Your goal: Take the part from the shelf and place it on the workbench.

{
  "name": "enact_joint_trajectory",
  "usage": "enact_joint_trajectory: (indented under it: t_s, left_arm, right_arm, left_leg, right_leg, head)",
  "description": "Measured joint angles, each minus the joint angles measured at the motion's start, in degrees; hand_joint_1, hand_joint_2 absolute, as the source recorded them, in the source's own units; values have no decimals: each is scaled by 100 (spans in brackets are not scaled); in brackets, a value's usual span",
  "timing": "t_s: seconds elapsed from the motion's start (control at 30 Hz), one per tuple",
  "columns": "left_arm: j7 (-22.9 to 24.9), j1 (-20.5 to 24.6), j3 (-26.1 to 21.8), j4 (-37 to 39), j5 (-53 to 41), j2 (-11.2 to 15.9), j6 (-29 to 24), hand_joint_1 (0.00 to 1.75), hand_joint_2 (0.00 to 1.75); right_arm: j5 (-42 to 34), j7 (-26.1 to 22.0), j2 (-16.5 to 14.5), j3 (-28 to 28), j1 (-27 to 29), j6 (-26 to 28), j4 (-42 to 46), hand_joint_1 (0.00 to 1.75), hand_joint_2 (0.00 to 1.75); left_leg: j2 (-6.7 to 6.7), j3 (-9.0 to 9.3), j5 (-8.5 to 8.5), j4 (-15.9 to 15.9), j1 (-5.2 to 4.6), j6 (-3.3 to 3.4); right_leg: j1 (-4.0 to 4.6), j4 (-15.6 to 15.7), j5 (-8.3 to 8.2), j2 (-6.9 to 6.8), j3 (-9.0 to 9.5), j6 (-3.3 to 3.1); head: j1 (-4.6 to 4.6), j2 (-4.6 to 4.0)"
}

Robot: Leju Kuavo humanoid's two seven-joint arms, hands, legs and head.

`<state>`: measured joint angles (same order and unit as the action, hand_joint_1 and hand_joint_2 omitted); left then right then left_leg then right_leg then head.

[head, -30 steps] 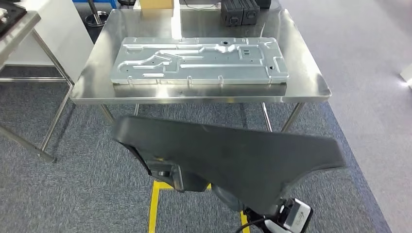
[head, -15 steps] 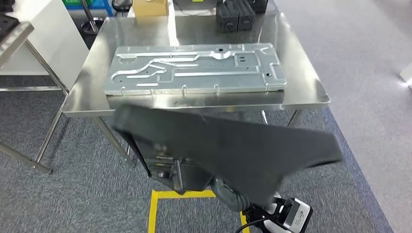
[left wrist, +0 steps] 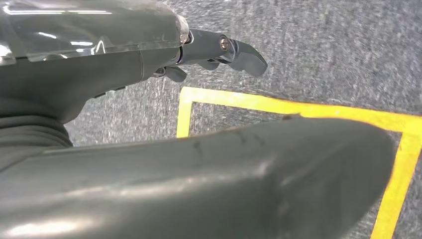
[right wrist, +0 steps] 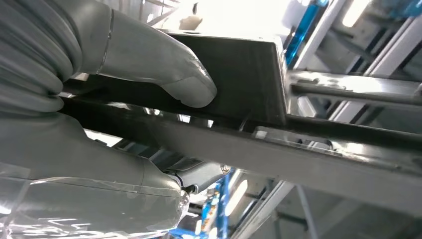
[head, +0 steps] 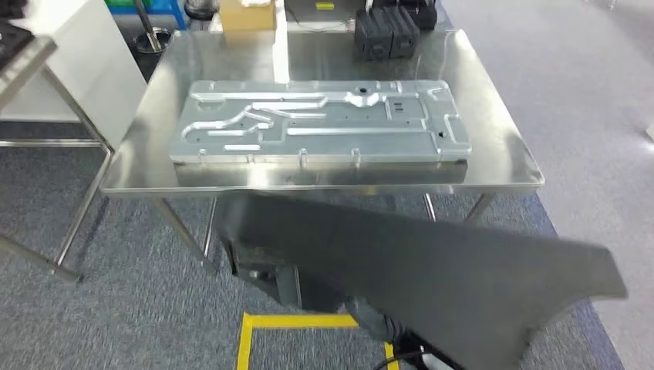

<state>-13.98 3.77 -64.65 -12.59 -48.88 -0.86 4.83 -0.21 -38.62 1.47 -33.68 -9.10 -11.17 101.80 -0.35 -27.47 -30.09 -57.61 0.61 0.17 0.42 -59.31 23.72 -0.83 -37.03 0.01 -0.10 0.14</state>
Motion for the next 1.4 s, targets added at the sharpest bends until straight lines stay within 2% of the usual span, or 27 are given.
enact_joint_trajectory:
  t_s: [0.1,0.13,0.2,0.27,0.3,0.33,0.37,0.43,0.5,0.53,0.6,0.67,0.77,0.8,0.83,0.87,0.93,0.97,1.0,1.03,1.1,1.17,1.23,1.3,1.33,1.37,1.4]
  left_arm:
    - [-15,6,0,0,-33,12,3,0,0]
    - [-22,16,0,0,-46,18,6,0,0]
    - [-32,42,0,0,-70,28,13,0,0]
    - [-35,36,0,0,-84,39,13,0,0]
    - [-34,24,0,0,-89,44,13,0,0]
    - [-34,15,0,0,-92,50,13,0,0]
    - [-35,9,0,0,-96,55,14,0,0]
    - [-36,3,0,0,-103,72,15,0,0]
    - [-39,-1,0,0,-105,93,16,0,0]
    - [-42,-3,0,0,-105,102,16,0,0]
    - [-48,2,0,-1,-104,108,15,0,0]
    - [-50,14,-1,-2,-102,105,13,0,0]
    - [-52,23,-3,-1,-101,104,15,0,0]
    - [-54,20,-4,0,-101,104,19,0,0]
    - [-57,18,-5,0,-102,103,23,0,0]
    - [-63,17,-6,0,-103,100,29,0,0]
    - [-79,19,-7,0,-109,91,38,0,0]
    - [-86,23,-7,0,-116,86,42,0,0]
    - [-95,29,-7,0,-127,84,49,0,0]
    - [-107,35,-7,0,-139,83,59,0,0]
    - [-145,53,-7,0,-162,83,87,0,0]
    - [-180,70,-7,0,-178,80,110,0,0]
    - [-192,78,-7,0,-195,75,117,0,0]
    - [-194,64,-8,0,-207,73,115,0,0]
    - [-195,55,-8,0,-210,72,115,0,0]
    - [-201,49,-9,0,-212,71,118,0,0]
    - [-210,46,-12,0,-213,70,122,0,0]
  right_arm:
    - [-61,-70,-10,39,30,-15,58,175,175]
    - [-75,-91,-19,52,37,-18,81,175,175]
    - [-83,-114,-43,83,54,-9,121,175,175]
    - [-71,-121,-59,119,83,14,152,175,175]
    - [-55,-122,-62,134,102,32,164,175,175]
    - [-39,-122,-62,143,119,57,175,175,175]
    - [-23,-122,-64,148,132,84,185,175,175]
    - [-7,-122,-70,151,145,124,199,175,175]
    - [16,-123,-79,157,161,132,219,175,175]
    - [35,-123,-85,162,169,131,231,175,175]
    - [67,-122,-104,176,180,127,259,175,175]
    - [85,-123,-116,203,169,122,276,175,175]
    - [166,-123,-117,270,151,132,274,175,175]
    - [215,-122,-115,297,142,142,263,175,175]
    - [269,-121,-114,326,122,157,247,175,175]
    - [325,-119,-112,358,90,181,224,175,175]
    - [434,-116,-107,433,-10,240,167,175,175]
    - [484,-115,-104,467,-73,274,131,175,175]
    - [534,-106,-100,504,-146,303,88,175,175]
    - [584,-89,-95,538,-228,332,43,175,175]
    - [718,-20,-90,601,-437,424,-81,175,175]
    - [895,62,-90,652,-675,574,-235,175,175]
    - [1100,147,-93,695,-928,728,-446,175,175]
    - [1326,264,-95,720,-1174,889,-716,175,175]
    - [1450,330,-95,726,-1293,977,-860,175,175]
    - [1619,410,-95,729,-1425,1095,-1022,175,175]
    - [1818,491,-97,729,-1571,1228,-1189,175,175]
  left_leg:
    - [18,85,18,-63,-15,-108]
    - [17,18,30,-238,-14,-134]
    - [17,-349,-81,-867,0,-171]
    - [17,-835,-422,-1507,5,-210]
    - [18,-1002,-586,-1640,5,-218]
    - [18,-1082,-636,-1589,5,-217]
    - [18,-1082,-530,-1370,5,-205]
    - [20,-956,87,-642,-2,-160]
    - [22,-859,539,-169,-26,-100]
    - [19,-846,603,-94,-37,-63]
    - [5,-757,595,-63,-32,22]
    - [-3,-650,578,-19,-14,93]
    - [-2,-556,486,-1,-9,129]
    - [-3,-515,442,-1,-9,128]
    - [-6,-458,394,-2,-8,124]
    - [-10,-388,340,-2,-7,117]
    - [-15,-241,223,-2,-10,84]
    - [-19,-190,171,1,-15,56]
    - [-18,-159,123,12,-19,20]
    - [-16,-132,103,3,-24,-17]
    - [-6,-96,101,-39,-28,-88]
    - [-1,-207,97,-346,-20,-135]
    - [1,-609,-87,-1024,-6,-173]
    - [2,-1074,-389,-1609,-1,-205]
    - [2,-1210,-455,-1672,-1,-208]
    - [3,-1265,-392,-1550,0,-205]
    - [4,-1244,-188,-1265,0,-196]
  right_leg:
    - [-20,108,13,36,118,-100]
    - [-38,132,28,47,180,-133]
    - [-55,158,79,62,284,-181]
    - [-56,159,167,87,371,-202]
    - [-56,159,218,104,429,-202]
    - [-56,159,272,119,498,-198]
    - [-55,159,328,128,576,-191]
    - [-44,149,445,138,718,-164]
    - [-27,140,553,157,794,-103]
    - [-19,108,569,166,815,-63]
    - [-22,11,567,166,829,10]
    - [-36,-359,611,145,668,70]
    - [-75,-1316,1030,123,6,162]
    - [-85,-1489,1146,119,-173,181]
    - [-94,-1479,1153,116,-265,187]
    - [-101,-1294,1030,113,-267,180]
    - [-103,-563,447,107,-112,140]
    - [-87,-254,214,101,-39,106]
    - [-68,-50,50,99,8,66]
    - [-50,45,-7,105,23,21]
    - [-50,94,30,126,97,-73]
    - [-72,145,70,130,222,-153]
    - [-74,163,143,127,334,-202]
    - [-67,163,236,131,437,-214]
    - [-64,160,285,138,502,-211]
    - [-63,155,339,144,576,-203]
    - [-63,150,398,148,655,-194]
  head:
    - [-9,0]
    - [-14,0]
    - [-25,1]
    - [-31,0]
    - [-30,0]
    - [-31,0]
    - [-31,1]
    - [-31,1]
    - [-29,0]
    - [-30,0]
    - [-26,-1]
    - [-10,-1]
    - [2,0]
    - [2,0]
    - [3,0]
    - [3,0]
    - [6,-1]
    - [4,-1]
    - [3,0]
    - [2,1]
    - [-2,1]
    - [-11,1]
    - [-21,1]
    - [-24,1]
    - [-25,0]
    - [-24,0]
    - [-25,0]
